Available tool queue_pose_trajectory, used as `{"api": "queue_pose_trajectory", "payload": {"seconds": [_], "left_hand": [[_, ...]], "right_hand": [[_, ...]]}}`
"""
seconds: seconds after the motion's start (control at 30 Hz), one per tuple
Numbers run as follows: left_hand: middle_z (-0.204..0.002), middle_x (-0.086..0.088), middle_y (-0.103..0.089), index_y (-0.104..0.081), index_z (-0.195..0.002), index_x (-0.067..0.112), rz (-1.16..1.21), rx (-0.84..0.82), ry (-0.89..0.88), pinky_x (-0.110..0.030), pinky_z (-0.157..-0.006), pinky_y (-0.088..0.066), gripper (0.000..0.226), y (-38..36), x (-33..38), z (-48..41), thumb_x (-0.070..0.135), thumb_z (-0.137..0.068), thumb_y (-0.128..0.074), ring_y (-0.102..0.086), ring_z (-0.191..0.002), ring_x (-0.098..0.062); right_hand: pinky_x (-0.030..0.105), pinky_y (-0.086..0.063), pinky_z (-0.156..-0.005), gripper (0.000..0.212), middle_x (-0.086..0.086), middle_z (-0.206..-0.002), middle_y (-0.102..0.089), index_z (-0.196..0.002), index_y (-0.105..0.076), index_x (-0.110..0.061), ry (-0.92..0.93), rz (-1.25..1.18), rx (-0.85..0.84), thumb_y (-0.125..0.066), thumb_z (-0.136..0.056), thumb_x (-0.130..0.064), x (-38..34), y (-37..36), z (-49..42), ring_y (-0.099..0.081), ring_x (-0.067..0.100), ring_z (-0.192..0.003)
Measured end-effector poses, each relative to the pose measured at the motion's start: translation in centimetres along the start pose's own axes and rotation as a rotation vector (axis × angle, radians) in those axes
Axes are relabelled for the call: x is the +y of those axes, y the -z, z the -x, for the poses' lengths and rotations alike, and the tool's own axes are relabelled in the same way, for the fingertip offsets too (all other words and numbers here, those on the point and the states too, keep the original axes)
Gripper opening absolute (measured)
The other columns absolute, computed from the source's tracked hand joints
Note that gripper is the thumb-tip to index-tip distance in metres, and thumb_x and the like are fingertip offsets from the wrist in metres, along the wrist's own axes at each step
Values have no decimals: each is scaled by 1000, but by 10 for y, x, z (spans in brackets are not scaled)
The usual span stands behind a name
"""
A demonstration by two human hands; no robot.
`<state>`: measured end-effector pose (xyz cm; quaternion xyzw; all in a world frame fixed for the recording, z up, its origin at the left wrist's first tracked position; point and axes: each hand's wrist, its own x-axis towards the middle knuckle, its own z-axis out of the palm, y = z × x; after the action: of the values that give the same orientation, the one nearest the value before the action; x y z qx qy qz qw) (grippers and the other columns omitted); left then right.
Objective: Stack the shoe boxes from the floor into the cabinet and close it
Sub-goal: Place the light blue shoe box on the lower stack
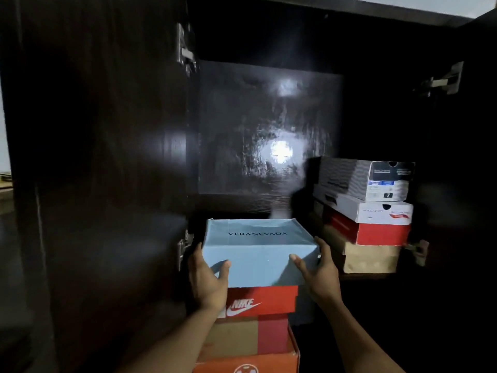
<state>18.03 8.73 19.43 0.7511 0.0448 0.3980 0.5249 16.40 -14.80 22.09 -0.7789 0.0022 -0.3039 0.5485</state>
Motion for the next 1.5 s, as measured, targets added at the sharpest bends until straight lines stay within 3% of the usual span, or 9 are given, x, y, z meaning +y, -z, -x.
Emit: {"api": "queue_pose_trajectory", "payload": {"seconds": [0.17,0.3,0.47,0.63,0.77,0.93,1.07,1.23,1.5], "left_hand": [[-165,-12,-2,-18,-157,10,-47,-18,-107,-36,-120,-21,103,-26,-10,15,9,-76,-82,-17,-151,-33],[-163,3,25,-12,-159,16,-176,-53,-116,-53,-118,-27,104,-40,-22,14,26,-79,-78,-4,-152,-38],[-167,-5,3,-26,-155,9,-457,-130,-165,-59,-116,-24,98,-49,-27,8,55,-75,-57,-10,-149,-46],[-165,3,17,-10,-159,14,-489,-250,-55,-55,-119,-14,99,-59,-26,-20,56,-84,-60,0,-152,-35],[-162,5,28,-4,-159,16,-482,-301,36,-57,-113,-29,99,-63,-28,-36,60,-87,-57,-19,-151,-26],[-161,9,28,-10,-158,17,-500,-316,56,-53,-110,-36,96,-64,-25,-47,59,-86,-58,-37,-142,-27],[-161,5,25,-15,-157,17,-536,-328,44,-49,-109,-37,92,-62,-22,-46,58,-87,-58,-41,-138,-28],[-163,1,20,-16,-156,19,-552,-387,4,-36,-93,-47,89,-48,-14,-47,57,-87,-60,-40,-139,-30],[-166,-5,-3,-24,-156,16,-569,-605,-63,-38,-113,-32,82,-17,34,-11,51,-91,-61,-21,-150,-26]], "right_hand": [[9,-47,-63,71,3,-127,-52,-151,-36,-24,-50,-4,-37,-72,-90,-23,8,-30,-29,-53,14,-100],[25,-46,-83,72,12,-136,-54,-151,-37,-24,-56,29,-37,-73,-89,-23,9,-42,-47,-49,15,-105],[28,-49,-82,70,12,-132,-53,-149,-36,-29,-25,65,-63,-73,-90,-24,16,-59,-62,-54,21,-107],[24,-38,-94,79,8,-126,-31,-155,-25,-32,-16,120,-54,-71,-91,-27,23,-72,-74,-51,25,-106],[25,-37,-94,94,12,-135,-32,-159,-6,-27,39,170,-108,-71,-90,-29,28,-89,-72,-49,29,-121],[32,-35,-106,93,13,-144,-31,-159,-4,-22,57,189,-124,-68,-92,-25,33,-92,-72,-41,31,-134],[35,-37,-105,94,17,-146,-33,-159,3,-23,41,225,-182,-65,-93,-22,32,-89,-74,-42,36,-133],[32,-35,-108,96,18,-153,-28,-159,6,-22,20,270,-242,-65,-94,-20,19,-74,-71,-38,35,-138],[29,-27,-115,92,18,-153,-29,-159,-10,-12,-31,402,-240,-69,-90,-29,-22,5,-11,-34,31,-143]]}}
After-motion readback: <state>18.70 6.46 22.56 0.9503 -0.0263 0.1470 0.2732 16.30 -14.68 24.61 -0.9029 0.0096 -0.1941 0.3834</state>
